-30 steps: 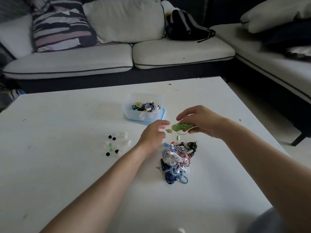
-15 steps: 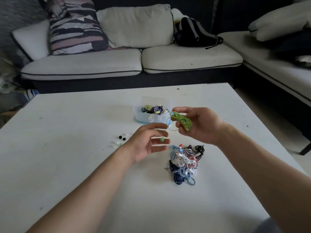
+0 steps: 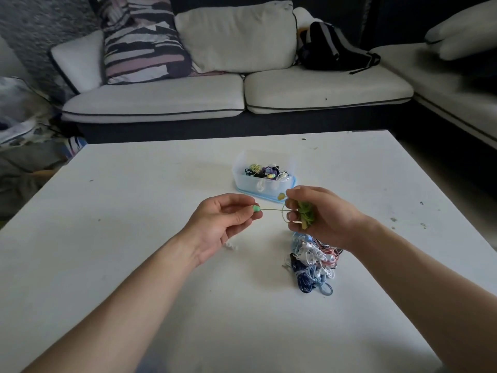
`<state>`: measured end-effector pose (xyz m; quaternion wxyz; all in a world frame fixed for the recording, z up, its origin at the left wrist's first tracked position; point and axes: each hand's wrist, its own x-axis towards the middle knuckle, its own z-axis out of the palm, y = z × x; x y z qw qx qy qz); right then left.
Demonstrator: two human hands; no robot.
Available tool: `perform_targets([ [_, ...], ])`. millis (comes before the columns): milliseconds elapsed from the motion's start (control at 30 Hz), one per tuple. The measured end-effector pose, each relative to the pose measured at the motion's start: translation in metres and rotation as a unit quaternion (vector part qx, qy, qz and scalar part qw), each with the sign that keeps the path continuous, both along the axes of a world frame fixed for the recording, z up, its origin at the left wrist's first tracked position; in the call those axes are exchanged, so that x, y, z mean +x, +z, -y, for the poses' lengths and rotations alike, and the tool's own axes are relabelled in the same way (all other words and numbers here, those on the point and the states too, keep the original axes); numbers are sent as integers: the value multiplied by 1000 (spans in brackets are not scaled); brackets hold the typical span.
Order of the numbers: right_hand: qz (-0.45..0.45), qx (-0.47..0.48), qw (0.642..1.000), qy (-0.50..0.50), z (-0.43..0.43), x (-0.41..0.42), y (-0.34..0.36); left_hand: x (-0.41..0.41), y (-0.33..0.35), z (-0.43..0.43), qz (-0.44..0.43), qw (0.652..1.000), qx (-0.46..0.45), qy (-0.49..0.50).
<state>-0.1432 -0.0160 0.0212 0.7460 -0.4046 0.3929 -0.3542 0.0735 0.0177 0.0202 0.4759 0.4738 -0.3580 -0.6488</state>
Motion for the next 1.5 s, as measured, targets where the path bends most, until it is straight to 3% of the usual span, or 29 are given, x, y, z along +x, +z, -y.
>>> perform_targets([
  [233, -50, -60, 996, -51, -4, 18, -5, -17, -4, 5, 28, 999, 2, 43],
  [500, -245, -226, 941, -52, -7, 28, -8, -17, -13, 10, 48, 997, 28, 49],
  [667, -276, -231, 931, -57, -1, 28, -14, -14, -13, 15, 59, 998, 28, 2],
  [733, -251, -206, 942, -81, 3, 27, -16, -3, -11, 21, 104, 994, 13, 5],
  [867, -225, -152, 958, -89, 9, 26, -22, 47, -24, 38, 295, 952, -12, 82],
  [1033, -213, -102, 970, -63, 9, 30, -34, 81, -66, 41, 550, 835, -19, 14],
  [1233, -221, -78, 971, -41, 7, 38, -45, 77, -89, 38, 604, 794, -66, 4],
  [1500, -224, -70, 972, -29, 4, 39, -43, 67, -94, 43, 624, 777, -74, -32],
])
